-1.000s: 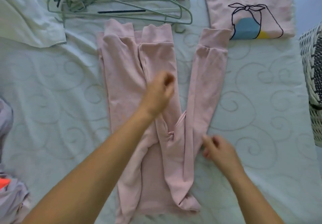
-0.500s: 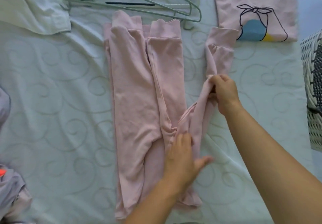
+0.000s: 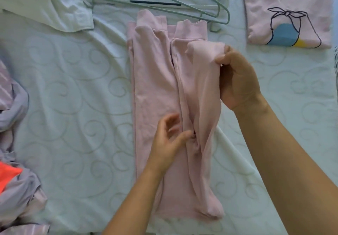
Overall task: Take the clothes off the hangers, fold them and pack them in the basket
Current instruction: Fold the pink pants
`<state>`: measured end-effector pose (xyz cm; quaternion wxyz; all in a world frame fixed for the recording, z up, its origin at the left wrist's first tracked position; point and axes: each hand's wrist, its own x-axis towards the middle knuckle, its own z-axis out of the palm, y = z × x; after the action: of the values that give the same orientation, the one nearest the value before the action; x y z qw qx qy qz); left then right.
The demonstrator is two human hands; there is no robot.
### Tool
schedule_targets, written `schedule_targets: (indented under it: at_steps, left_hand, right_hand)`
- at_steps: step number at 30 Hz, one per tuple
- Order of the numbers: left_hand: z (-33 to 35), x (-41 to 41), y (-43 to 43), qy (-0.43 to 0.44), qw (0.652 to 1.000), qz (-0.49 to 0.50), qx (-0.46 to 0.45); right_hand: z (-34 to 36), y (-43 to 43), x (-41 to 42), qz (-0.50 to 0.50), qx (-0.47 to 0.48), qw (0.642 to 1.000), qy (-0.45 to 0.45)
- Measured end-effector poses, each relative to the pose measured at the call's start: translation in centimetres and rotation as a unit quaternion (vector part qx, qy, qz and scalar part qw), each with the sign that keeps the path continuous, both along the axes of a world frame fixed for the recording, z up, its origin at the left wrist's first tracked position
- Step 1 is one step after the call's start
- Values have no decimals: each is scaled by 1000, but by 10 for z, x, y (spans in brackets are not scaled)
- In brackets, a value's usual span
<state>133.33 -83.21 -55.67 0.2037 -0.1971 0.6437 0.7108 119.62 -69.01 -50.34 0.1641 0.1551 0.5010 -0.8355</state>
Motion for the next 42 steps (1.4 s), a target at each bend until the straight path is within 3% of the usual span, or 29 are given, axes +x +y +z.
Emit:
schedule_targets:
  at_steps: [3,5,8,13,15,17,21,28,33,38,40,42]
  left_hand:
    - [-4,-45,-1,-46,991,-105,64]
    - [0,-60,0,-37,982,-178,49]
    - [-1,-72,-5,-9,985,-167,30]
    - [-5,-65,-25,-56,982,-155,93]
    - [-7,-53,-31,-75,981,-141,109]
    - [-13,-45,-34,-109,985,-97,87]
    - [-18,-40,-37,-166,983,-35,74]
    - [-14,-44,-39,-170,976,-40,129]
    - [-19,-50,-48,-170,966,-87,177]
    - [-8,-54,-54,-122,977,-169,39]
    - [-8,-55,-57,-102,981,-164,15]
    - [-11,-52,-60,-104,982,-156,3]
  right_hand:
    - [11,-4,-13,-2,-61,998,23]
    - [14,-4,-30,-50,-114,992,13]
    - [6,-1,-53,-89,-143,986,10]
    - [-13,-6,-51,-42,-205,978,18]
    - [-21,-6,-54,-51,-181,982,0]
    - [-37,-2,-55,-66,-145,985,-73]
    - [-79,23,-11,-40,32,976,-211]
    - [-64,41,163,104,296,935,-164]
    - [-45,32,215,195,272,922,-192]
    - [-19,35,222,209,157,954,-146]
    - [-22,32,232,177,117,956,-201]
    - [-35,26,245,159,138,942,-263]
